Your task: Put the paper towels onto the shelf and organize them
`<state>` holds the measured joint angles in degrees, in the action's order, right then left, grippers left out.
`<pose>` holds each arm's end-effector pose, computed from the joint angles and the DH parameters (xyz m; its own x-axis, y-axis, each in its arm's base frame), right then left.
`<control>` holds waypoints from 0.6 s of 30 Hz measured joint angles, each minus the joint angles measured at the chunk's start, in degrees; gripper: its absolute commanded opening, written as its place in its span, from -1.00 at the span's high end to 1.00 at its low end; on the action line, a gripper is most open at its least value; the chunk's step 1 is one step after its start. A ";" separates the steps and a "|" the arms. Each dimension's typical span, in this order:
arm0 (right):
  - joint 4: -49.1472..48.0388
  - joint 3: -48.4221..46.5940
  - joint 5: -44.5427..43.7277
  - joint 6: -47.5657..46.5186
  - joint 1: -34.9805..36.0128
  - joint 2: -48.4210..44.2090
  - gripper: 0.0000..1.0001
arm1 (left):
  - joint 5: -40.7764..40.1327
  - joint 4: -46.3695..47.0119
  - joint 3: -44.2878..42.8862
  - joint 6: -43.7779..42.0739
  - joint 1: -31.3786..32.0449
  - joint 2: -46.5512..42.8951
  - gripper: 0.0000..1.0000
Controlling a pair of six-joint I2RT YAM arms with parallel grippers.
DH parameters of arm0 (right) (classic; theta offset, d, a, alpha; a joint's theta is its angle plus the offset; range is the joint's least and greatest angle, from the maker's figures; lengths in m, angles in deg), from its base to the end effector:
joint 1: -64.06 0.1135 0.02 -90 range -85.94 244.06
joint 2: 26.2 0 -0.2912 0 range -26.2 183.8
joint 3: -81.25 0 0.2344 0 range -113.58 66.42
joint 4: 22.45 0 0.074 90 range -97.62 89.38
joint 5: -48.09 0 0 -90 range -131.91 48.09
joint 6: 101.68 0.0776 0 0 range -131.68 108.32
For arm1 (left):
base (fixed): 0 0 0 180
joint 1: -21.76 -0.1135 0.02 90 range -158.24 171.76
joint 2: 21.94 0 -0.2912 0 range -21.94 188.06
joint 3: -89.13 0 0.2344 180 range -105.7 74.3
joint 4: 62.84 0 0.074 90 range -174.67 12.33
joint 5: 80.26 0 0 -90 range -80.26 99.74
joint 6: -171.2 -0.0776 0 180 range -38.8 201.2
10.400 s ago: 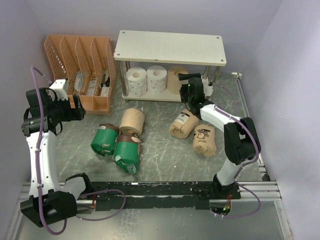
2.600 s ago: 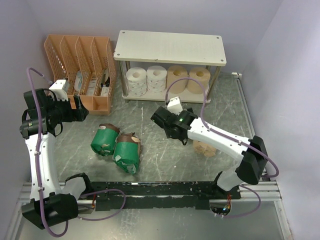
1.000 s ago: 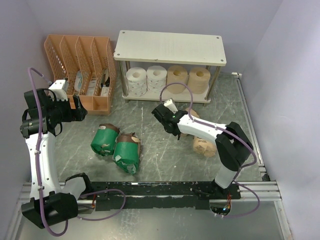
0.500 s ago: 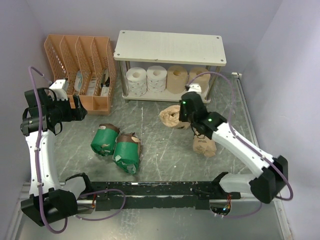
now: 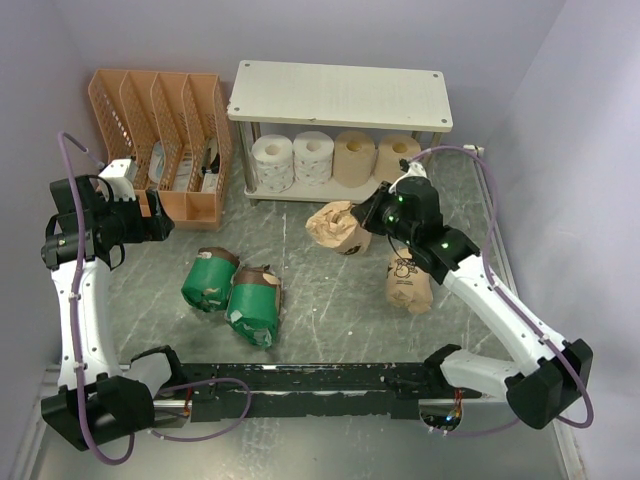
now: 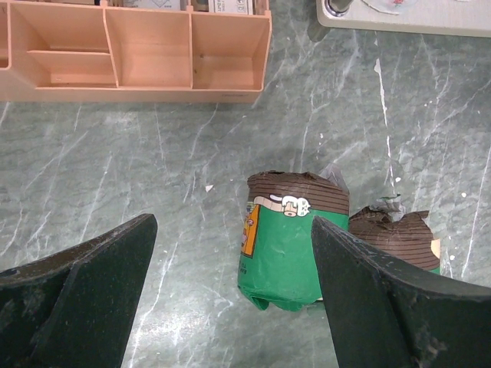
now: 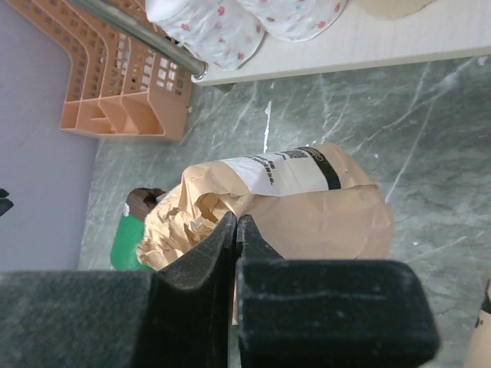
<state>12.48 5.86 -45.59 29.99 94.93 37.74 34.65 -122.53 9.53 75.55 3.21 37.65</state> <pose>0.2263 0.1295 0.3613 -0.5623 0.4369 -0.7021 -0.1174 0.7983 0.5907 0.2038 0.0339 0.3527 -0.6005 -0.1073 -0.7924 0.0783 0.9783 -0.1919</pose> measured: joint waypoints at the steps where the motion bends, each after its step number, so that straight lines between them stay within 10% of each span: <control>1: -0.44 0.17 0.66 0.39 -0.13 0.17 1.00 | -0.11 0.00 0.00 0.00 0.00 -0.02 -0.87; 18: -21.90 18.53 15.45 12.72 -0.15 12.20 1.00 | -0.37 0.00 0.00 0.02 0.00 -0.24 -0.87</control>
<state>-9.42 24.40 -30.14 42.71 94.78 49.94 34.28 -122.53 9.53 75.58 3.21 37.41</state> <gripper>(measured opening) 0.003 0.936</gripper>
